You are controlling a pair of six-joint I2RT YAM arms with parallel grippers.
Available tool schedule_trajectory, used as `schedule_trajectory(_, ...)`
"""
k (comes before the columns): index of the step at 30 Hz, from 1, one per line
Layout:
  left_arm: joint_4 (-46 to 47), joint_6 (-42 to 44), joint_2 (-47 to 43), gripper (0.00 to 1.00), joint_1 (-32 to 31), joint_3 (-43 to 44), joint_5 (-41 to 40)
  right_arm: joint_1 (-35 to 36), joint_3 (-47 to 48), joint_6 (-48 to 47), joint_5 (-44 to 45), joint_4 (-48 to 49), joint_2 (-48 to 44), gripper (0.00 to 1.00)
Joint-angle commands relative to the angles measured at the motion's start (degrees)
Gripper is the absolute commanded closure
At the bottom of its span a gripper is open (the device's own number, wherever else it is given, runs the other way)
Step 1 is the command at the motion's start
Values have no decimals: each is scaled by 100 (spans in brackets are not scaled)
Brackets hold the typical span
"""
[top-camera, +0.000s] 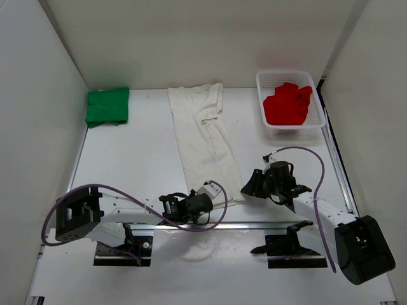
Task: Fold and stack the t-shirts
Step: Grab the bottom of the folded rectangular tshirt with both arms
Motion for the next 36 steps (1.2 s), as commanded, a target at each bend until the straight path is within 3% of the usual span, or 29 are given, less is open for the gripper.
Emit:
schedule_trajectory(1, -91, -142, -216, 100, -61, -80, 82, 44, -84, 84, -286, 569, 201, 71)
schedule_trajectory(2, -143, -159, -225, 100, -69, -124, 73, 36, -93, 41, -269, 595, 280, 72)
schedule_trajectory(5, -205, -177, -357, 100, -52, -124, 90, -174, -225, 110, -558, 824, 526, 93)
schedule_trajectory(7, -188, -238, -453, 100, -34, -194, 134, -271, -356, 190, -550, 1034, 492, 100)
schedule_trajectory(21, -829, -722, -647, 100, -78, -371, 47, -184, -515, 225, -225, 780, 26, 100)
schedule_trajectory(30, -988, -1074, -1104, 100, 615, -660, 398, -272, -541, 181, -225, 692, -106, 100)
schedule_trajectory(32, -926, -1021, -1008, 95, 502, -696, 503, -254, -576, 164, -225, 692, -123, 100)
schedule_trajectory(34, -909, -1074, -937, 82, 449, -731, 530, -211, -533, 199, -216, 710, -141, 100)
schedule_trajectory(36, -786, -1038, -981, 63, 484, -801, 653, -158, -559, 225, -172, 622, -176, 96)
